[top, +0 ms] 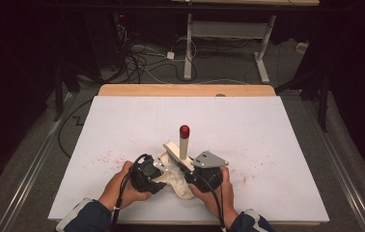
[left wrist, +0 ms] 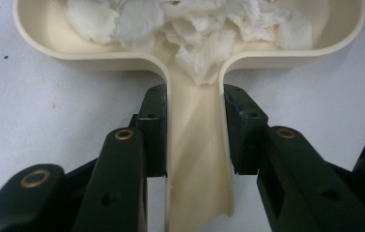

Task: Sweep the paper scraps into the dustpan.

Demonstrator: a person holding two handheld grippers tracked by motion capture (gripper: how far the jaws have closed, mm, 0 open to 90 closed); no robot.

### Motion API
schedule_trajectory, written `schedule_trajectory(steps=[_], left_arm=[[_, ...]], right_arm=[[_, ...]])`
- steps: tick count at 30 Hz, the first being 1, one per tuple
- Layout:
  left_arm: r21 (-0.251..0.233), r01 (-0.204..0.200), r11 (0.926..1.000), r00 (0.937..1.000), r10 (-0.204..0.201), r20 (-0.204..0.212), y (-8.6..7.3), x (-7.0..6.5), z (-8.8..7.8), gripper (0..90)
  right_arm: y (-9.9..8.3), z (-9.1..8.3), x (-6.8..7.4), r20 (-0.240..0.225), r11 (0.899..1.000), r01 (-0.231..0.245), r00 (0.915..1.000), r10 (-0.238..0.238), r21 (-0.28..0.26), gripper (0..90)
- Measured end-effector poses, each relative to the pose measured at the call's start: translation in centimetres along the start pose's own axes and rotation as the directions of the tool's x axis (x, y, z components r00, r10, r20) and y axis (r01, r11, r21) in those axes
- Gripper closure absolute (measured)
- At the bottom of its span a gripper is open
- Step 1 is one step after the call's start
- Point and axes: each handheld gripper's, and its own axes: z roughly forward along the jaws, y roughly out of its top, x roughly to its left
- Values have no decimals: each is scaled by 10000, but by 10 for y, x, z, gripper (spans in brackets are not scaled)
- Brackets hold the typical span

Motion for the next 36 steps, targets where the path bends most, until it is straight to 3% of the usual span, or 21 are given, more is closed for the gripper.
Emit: schedule_trajectory(steps=[4,12,21,27,36], left_arm=[[-21,34,10000,10000,-34,6,0,0,0,636],[-71,150,9999,9999,-150,17,-2,2,0,636],[-142,215,9997,9998,-215,-35,-2,3,0,636],[-280,366,9989,9993,-366,9,-3,3,0,637],[-392,556,9977,9984,-557,-6,-4,6,-1,637]], right_arm=[[5,-9,-9,-12,9991,-201,9998,200,-365,669],[7,-18,-23,-47,9978,-434,9991,432,-509,668],[-2,-20,-38,98,9997,-251,9996,251,-15,668],[-6,-14,-32,-232,9990,-10,9997,21,450,668],[-5,-9,-15,-769,9985,439,9962,-414,314,668]])
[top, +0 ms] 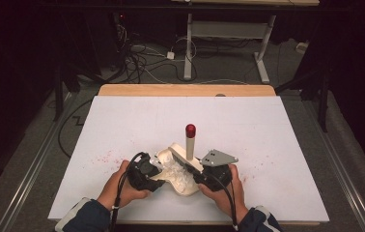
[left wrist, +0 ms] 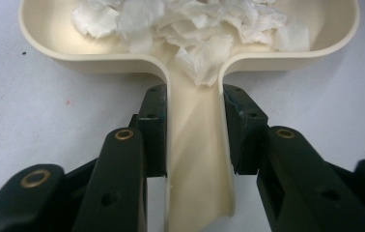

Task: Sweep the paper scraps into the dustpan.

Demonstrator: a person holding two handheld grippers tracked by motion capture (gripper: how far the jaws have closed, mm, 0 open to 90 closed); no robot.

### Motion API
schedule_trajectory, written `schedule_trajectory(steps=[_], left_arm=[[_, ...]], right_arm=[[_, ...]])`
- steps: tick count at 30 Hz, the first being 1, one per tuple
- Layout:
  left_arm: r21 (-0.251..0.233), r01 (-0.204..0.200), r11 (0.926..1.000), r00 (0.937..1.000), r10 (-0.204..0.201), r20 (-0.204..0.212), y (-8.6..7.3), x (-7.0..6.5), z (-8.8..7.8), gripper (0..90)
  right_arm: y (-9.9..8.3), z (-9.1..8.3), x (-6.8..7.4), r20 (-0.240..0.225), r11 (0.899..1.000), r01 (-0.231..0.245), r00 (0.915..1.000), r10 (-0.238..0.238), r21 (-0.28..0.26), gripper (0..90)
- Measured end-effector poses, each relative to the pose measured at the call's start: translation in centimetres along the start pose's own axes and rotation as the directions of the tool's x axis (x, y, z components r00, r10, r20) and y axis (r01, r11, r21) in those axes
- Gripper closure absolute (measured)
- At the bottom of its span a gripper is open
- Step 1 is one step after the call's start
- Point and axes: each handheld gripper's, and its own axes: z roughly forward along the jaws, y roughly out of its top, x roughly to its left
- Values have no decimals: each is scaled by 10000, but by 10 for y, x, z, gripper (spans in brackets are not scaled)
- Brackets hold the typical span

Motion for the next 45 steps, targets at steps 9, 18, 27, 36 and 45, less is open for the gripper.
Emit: schedule_trajectory(steps=[9,18,27,36,45], left_arm=[[-148,191,9997,9998,-192,-39,-1,4,1,637],[-324,419,9986,9990,-423,-116,-4,7,3,637],[-514,831,9952,9955,-852,-412,-11,16,0,636],[-692,1163,9908,9901,-1211,-706,-20,24,-5,636],[-860,1578,9837,9817,-1657,-936,-32,32,-11,637]], right_arm=[[5,-1,4,59,9992,198,9998,-196,-345,669],[9,-14,-7,418,9952,-80,9991,121,-972,669],[7,-22,-15,433,9951,238,9989,-198,-956,668],[2,-33,-28,435,9945,383,9985,-342,-970,668],[1,-40,-34,412,9949,436,9984,-400,-912,668]])
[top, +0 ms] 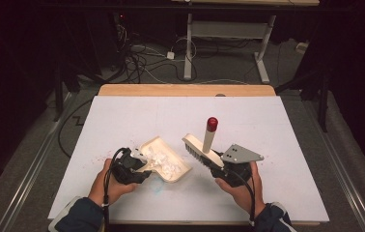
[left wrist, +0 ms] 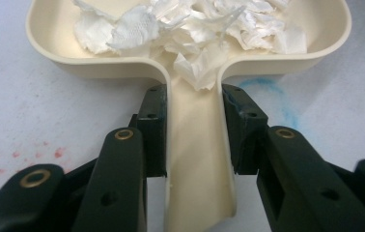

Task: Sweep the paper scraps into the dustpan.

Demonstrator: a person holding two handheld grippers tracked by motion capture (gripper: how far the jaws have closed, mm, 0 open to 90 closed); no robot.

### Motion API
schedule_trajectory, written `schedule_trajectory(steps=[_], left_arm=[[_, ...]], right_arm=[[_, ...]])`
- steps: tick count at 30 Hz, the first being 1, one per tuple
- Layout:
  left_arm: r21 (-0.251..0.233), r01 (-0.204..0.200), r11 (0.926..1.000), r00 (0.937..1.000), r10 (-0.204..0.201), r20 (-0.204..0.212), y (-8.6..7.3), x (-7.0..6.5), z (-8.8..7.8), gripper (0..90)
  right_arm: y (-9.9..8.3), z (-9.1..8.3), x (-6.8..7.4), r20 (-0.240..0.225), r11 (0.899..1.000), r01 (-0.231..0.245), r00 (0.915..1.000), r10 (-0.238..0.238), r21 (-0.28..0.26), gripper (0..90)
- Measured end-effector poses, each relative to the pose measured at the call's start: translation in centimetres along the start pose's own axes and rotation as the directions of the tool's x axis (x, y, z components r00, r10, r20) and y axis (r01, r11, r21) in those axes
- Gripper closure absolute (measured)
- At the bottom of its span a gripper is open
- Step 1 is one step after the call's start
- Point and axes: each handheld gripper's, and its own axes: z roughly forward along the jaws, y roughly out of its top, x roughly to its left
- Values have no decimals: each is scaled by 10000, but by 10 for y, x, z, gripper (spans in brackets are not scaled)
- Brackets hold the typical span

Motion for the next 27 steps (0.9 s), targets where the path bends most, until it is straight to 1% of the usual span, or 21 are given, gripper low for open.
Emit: schedule_trajectory(steps=[3,5,7,9,13,18,23,24,27], left_arm=[[-32,87,10000,9999,-88,-118,-2,3,-2,637],[-60,178,9998,9998,-179,-111,-4,5,-4,637],[-56,236,9997,9996,-237,-149,-5,8,-4,637],[-144,336,9993,9992,-339,-225,-6,9,-5,637],[-171,420,9990,9988,-424,-229,-7,13,-6,638],[-191,490,9986,9980,-497,-392,-9,15,-7,638],[-282,621,9977,9967,-634,-509,-11,18,-11,638],[-330,677,9972,9962,-694,-529,-12,19,-12,638],[-394,838,9957,9944,-861,-613,-16,23,-14,638]], right_arm=[[0,-1,0,-8,10000,81,10000,-81,20,668],[1,-2,-1,-85,9999,146,9999,-145,87,668],[0,-3,-2,-52,9995,258,9997,-257,180,668],[-1,-5,-4,-72,9992,334,9994,-332,216,668],[-4,-12,-9,19,9990,344,9994,-345,296,668],[-7,-20,-16,138,9992,261,9996,-265,313,668],[-10,-27,-23,10,9989,216,9998,-217,411,668],[-10,-29,-24,42,9988,205,9998,-207,453,668],[-12,-34,-28,-80,9986,145,9999,-141,501,668]])
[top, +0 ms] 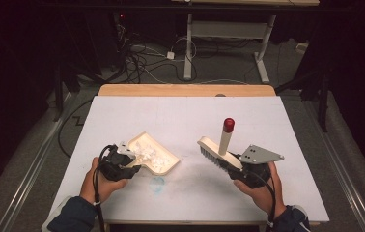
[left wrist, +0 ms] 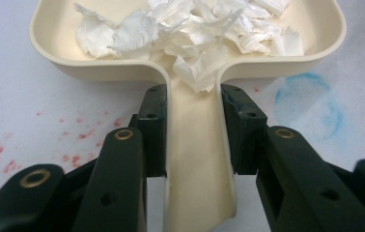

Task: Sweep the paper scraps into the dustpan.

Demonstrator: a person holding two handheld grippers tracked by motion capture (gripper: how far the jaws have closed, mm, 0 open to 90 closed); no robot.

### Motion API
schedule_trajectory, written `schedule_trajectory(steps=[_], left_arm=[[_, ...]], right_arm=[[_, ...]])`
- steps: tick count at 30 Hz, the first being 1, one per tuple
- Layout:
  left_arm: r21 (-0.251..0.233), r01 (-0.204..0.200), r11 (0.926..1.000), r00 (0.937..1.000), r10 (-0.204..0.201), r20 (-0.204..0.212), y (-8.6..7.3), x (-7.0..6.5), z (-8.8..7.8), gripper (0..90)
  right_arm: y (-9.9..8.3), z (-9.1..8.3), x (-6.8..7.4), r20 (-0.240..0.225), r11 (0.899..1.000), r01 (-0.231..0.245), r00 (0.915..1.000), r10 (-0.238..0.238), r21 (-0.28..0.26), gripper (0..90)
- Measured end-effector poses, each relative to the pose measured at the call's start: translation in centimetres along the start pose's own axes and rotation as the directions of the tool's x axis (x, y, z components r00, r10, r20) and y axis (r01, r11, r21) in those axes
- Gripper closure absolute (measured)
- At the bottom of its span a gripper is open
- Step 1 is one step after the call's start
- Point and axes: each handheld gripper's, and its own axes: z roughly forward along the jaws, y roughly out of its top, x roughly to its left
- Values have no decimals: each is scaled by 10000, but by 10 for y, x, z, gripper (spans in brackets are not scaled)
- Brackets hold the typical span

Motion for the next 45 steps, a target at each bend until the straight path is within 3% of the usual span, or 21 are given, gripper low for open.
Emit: schedule_trajectory(steps=[6,18,21,23,26,32,35,41,45], left_arm=[[-146,425,9990,9987,-429,-274,-7,11,-5,638],[-221,926,9955,9937,-938,-620,-11,21,-5,638],[-234,1055,9941,9918,-1069,-702,-12,24,-5,638],[-247,1167,9929,9899,-1183,-783,-13,27,-6,638],[-306,1394,9898,9862,-1416,-860,-14,32,-6,638],[-258,1466,9889,9837,-1485,-1011,-15,34,-5,638],[-317,1552,9874,9818,-1578,-1056,-15,35,-5,637],[-395,1906,9809,9739,-1940,-1175,-17,43,-3,637],[-511,2096,9765,9673,-2147,-1351,-17,45,-2,637]], right_arm=[[-4,-9,-5,-490,9993,9,9988,10,382,668],[-18,-32,-17,-885,9955,-235,9956,316,913,668],[-23,-41,-23,-1289,9917,-396,9901,555,1223,668],[-28,-45,-28,-1697,9870,-649,9814,899,1471,668],[-33,-49,-33,-1610,9820,-690,9821,978,1758,668],[-37,-56,-42,-1777,9709,-1084,9729,1478,2136,668],[-38,-57,-45,-1701,9651,-1061,9741,1492,2394,668],[-39,-53,-59,-1675,9524,-1320,9688,1826,2748,667],[-37,-44,-74,-1575,9457,-1347,9696,1873,2959,667]])
